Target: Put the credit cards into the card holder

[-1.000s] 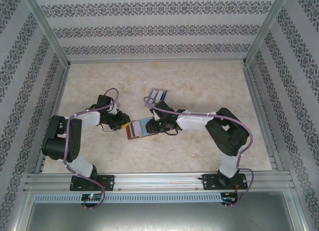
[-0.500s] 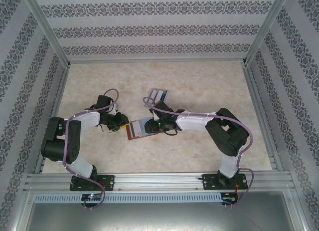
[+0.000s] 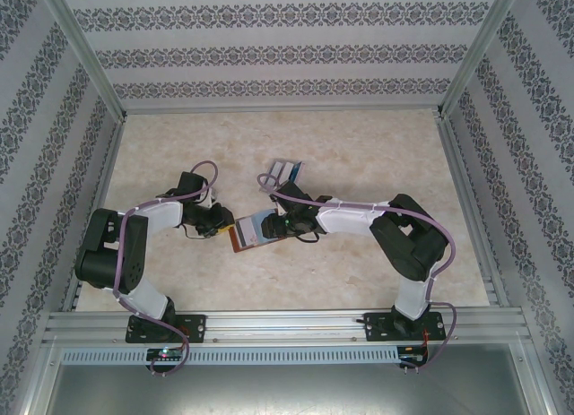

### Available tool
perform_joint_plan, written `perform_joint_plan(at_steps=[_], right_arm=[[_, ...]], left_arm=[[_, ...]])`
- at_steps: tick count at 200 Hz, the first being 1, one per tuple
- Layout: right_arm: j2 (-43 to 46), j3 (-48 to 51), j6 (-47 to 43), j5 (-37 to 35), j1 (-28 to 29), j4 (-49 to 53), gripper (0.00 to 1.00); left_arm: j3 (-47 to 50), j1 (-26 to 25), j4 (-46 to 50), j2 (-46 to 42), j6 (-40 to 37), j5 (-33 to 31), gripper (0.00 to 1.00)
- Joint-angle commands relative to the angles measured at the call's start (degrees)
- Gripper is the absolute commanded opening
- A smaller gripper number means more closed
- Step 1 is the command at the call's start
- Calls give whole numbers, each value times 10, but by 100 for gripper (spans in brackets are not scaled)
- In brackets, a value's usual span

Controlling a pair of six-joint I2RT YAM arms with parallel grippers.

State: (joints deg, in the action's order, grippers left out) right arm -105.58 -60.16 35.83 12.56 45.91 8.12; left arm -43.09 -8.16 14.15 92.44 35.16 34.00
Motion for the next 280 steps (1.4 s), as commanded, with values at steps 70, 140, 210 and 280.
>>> perform_joint_plan(at_steps=[70,140,210,280], right_arm=[[15,-11,-12,-24,3,41,48],[26,-8,-36,-13,1,32,46],[11,-6,-37,-19,-1,35,48],[-7,-7,-24,-5,5,32,47]], left_arm=[[-3,-6,4,20,0,-3,23],[0,-7,1,21,3,-2,23],[2,-7,5,17,1,-4,23],[1,-7,2,20,4,-3,22]])
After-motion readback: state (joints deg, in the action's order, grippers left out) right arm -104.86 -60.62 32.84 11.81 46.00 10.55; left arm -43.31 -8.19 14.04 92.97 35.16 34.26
